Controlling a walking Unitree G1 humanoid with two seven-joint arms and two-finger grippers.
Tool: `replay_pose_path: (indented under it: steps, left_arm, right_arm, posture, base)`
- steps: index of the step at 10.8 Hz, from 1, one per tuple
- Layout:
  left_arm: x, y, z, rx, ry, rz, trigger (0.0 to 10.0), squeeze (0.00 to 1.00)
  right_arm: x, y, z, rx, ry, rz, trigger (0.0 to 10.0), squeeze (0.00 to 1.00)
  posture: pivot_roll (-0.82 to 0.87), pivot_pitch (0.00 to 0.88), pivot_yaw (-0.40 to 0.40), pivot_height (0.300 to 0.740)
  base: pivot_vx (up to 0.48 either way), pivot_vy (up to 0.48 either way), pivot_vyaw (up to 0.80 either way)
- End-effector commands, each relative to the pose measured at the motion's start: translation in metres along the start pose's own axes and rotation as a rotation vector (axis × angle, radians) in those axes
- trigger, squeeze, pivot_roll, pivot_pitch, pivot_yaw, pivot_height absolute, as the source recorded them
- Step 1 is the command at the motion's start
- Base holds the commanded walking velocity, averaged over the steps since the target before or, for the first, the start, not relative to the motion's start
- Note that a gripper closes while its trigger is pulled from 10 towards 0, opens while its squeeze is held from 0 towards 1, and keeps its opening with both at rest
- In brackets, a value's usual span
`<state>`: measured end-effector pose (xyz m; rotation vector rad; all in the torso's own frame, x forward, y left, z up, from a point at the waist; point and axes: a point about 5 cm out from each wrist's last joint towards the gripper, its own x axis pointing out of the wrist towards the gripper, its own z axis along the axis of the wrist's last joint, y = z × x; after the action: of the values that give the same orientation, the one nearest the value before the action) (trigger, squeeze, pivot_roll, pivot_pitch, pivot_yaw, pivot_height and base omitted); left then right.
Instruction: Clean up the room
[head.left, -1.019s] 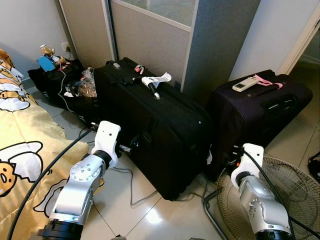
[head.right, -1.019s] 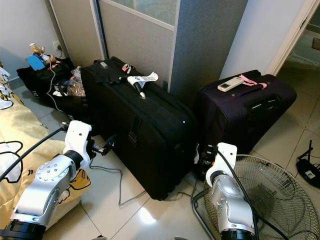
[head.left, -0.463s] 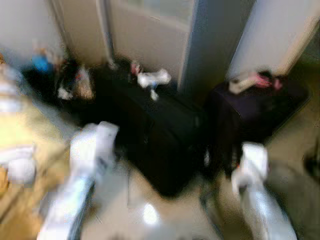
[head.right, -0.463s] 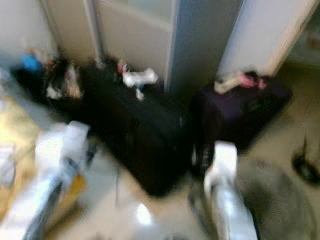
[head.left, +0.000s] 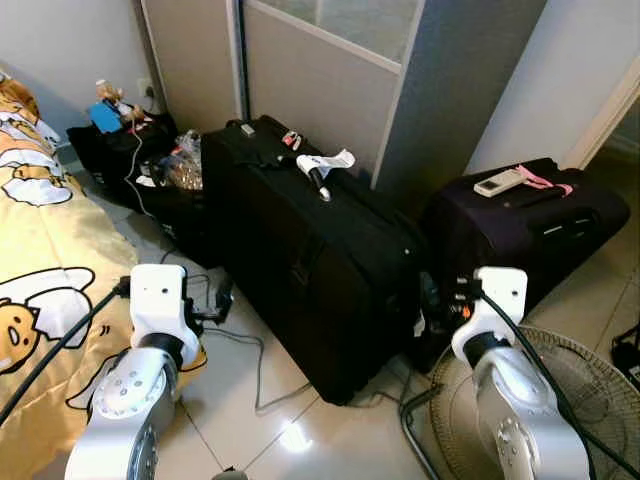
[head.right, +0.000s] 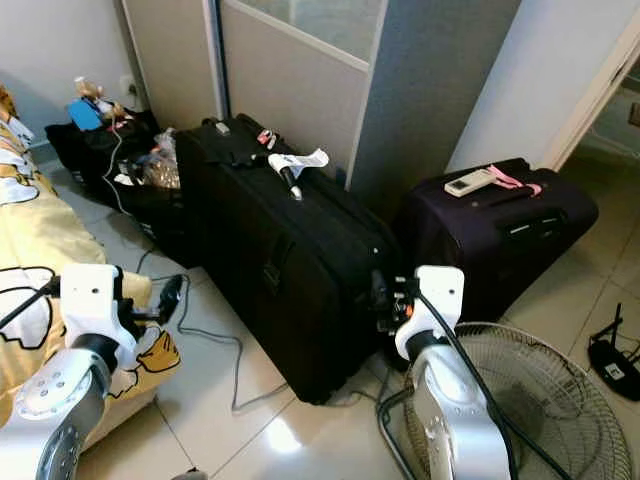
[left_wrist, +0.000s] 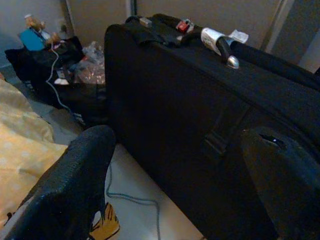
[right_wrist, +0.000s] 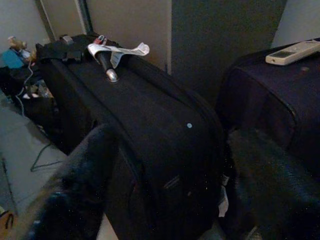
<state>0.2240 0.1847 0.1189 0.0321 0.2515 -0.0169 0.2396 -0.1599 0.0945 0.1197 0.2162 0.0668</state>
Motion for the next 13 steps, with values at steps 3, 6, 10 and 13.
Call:
replay_pose_path:
  steps: [3, 6, 10, 13]
  left_arm:
    - [0.001, -0.014, 0.011, 0.060, -0.067, -0.070, 10.0, 1.00]
    - [0.001, -0.017, 0.021, 0.092, -0.115, -0.068, 10.0, 0.00]
    - [0.002, -0.015, 0.024, 0.126, -0.141, -0.039, 10.0, 0.00]
    - [0.000, -0.014, 0.026, 0.108, -0.155, -0.042, 10.0, 0.00]
  right_arm:
    - [0.002, -0.004, -0.005, -0.218, 0.020, -0.086, 10.0, 1.00]
    - [-0.003, 0.008, -0.001, -0.060, -0.011, 0.053, 10.0, 1.00]
    - [0.001, 0.018, 0.009, 0.009, -0.062, 0.179, 10.0, 0.00]
    - [0.005, 0.023, 0.006, -0.025, -0.041, 0.249, 10.0, 0.00]
  posture:
    - [0.07, 0.000, -0.039, 0.740]
    - [0.06, 0.000, -0.026, 0.740]
    - [0.07, 0.000, -0.022, 0.740]
    - [0.09, 0.000, -0.031, 0.740]
  base:
    - [0.000, 0.000, 0.00]
    - [0.000, 0.000, 0.53]
    - [0.000, 0.000, 0.80]
    - [0.188, 0.000, 0.80]
